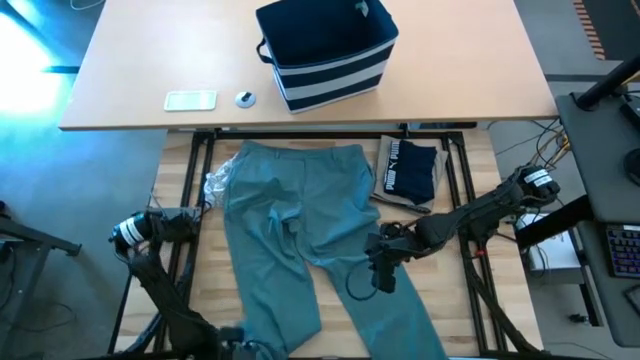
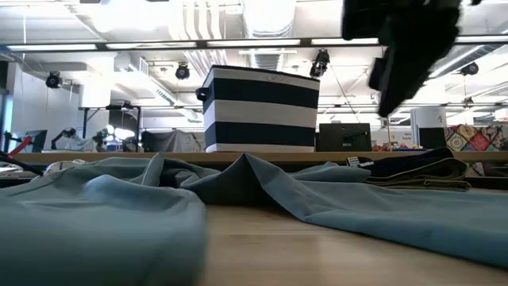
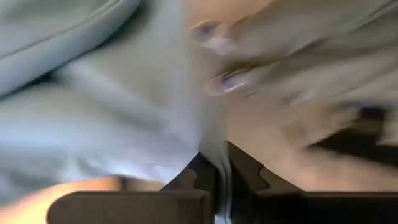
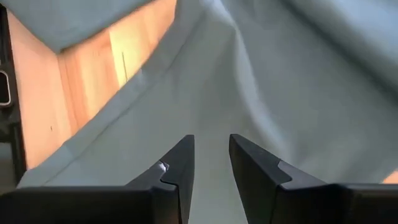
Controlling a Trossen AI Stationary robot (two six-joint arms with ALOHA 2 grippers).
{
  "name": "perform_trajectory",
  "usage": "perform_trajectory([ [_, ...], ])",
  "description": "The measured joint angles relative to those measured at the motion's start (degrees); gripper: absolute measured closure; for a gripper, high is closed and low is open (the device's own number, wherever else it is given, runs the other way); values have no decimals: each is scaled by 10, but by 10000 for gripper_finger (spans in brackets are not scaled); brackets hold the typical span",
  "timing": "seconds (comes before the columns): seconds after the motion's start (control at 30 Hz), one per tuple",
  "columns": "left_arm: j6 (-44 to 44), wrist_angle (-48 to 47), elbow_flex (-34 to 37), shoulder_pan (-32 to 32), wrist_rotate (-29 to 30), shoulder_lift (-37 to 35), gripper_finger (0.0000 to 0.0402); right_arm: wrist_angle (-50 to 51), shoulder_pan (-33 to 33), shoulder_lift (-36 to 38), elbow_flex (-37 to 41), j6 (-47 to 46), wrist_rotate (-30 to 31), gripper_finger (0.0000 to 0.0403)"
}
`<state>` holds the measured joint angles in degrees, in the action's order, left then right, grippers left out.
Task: Fold Laundry from Bin
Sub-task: Fold the blue pants
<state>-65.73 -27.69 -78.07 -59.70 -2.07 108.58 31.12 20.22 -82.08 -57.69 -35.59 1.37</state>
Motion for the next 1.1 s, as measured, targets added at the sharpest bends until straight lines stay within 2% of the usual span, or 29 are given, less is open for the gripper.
perform_trajectory([
  [0.1, -102, 138, 0, 8, 11, -21, 400, -25, -21, -1, 0, 51, 0, 301],
  [0.2, -206, 320, 0, 4, 46, -20, 401, -59, -38, -2, 0, 106, 0, 301],
  [0.3, -299, 501, -1, -13, 98, 4, 401, -87, -49, -3, 0, 143, 1, 304],
  [0.37, -357, 562, -1, -23, 116, 28, 400, -97, -52, -4, 0, 156, 1, 307],
  [0.43, -423, 570, -1, -30, 101, 48, 396, -96, -52, -5, 0, 162, 0, 307],
  [0.53, -492, 581, -1, -34, 33, 68, 381, -82, -48, -5, 5, 157, -1, 303],
  [0.77, -520, 587, 1, -32, -58, 67, 294, -76, -32, -5, 39, 117, -3, 281],
  [0.93, -514, 588, 8, -24, -62, 39, 226, -82, -26, -5, 66, 82, 13, 261],
  [1.1, -525, 579, 47, -13, -54, 1, 193, -107, -27, -5, 100, 82, 34, 247],
])
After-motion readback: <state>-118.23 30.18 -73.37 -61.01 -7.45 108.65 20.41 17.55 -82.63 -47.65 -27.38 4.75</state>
